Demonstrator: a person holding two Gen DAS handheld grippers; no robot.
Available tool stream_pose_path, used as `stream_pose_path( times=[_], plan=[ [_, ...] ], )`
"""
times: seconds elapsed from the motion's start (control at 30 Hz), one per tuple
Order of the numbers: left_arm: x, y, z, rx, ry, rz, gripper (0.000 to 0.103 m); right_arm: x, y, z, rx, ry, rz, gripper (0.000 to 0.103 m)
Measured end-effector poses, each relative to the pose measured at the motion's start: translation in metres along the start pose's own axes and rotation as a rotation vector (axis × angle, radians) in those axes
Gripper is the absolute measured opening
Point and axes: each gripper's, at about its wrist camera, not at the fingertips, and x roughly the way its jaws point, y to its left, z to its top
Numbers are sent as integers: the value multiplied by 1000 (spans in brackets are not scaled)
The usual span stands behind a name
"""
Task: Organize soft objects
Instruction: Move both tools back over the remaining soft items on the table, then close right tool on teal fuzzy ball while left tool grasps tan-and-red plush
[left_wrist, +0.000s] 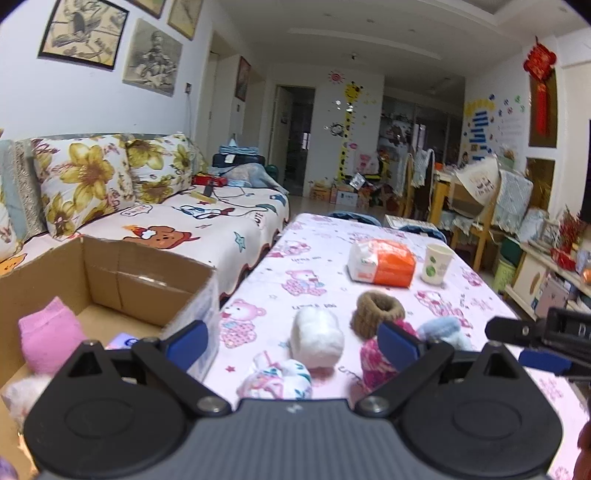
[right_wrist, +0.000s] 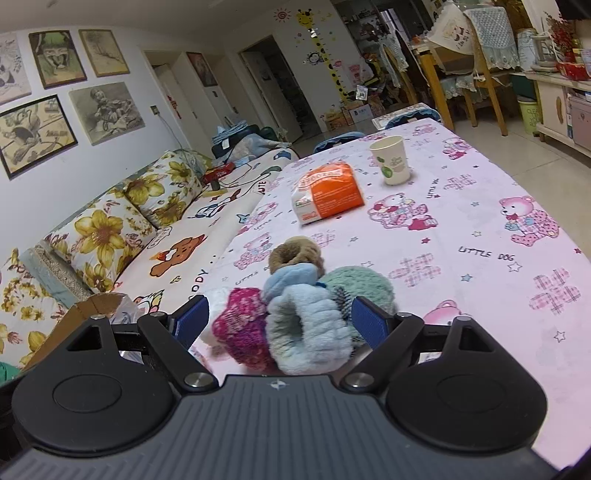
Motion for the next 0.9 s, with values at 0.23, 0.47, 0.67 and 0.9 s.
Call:
stream_pose_path(
  times=[0.23,0.47,0.67,0.9],
  plan=[
    [4,-16,-6,38,20,-26,98,2,-7,0,35,-13,-26,103],
    [4,-30,-12,75,55,-92,99,10,-14,0,49,-11,-62,103],
    [3,-47,-24,118,130,-232,99,31,-33,-1,87,43,-119,103],
    [16,-73,-51,206,235,-292,96,58,-41,1,133,66,-132,103]
  ],
)
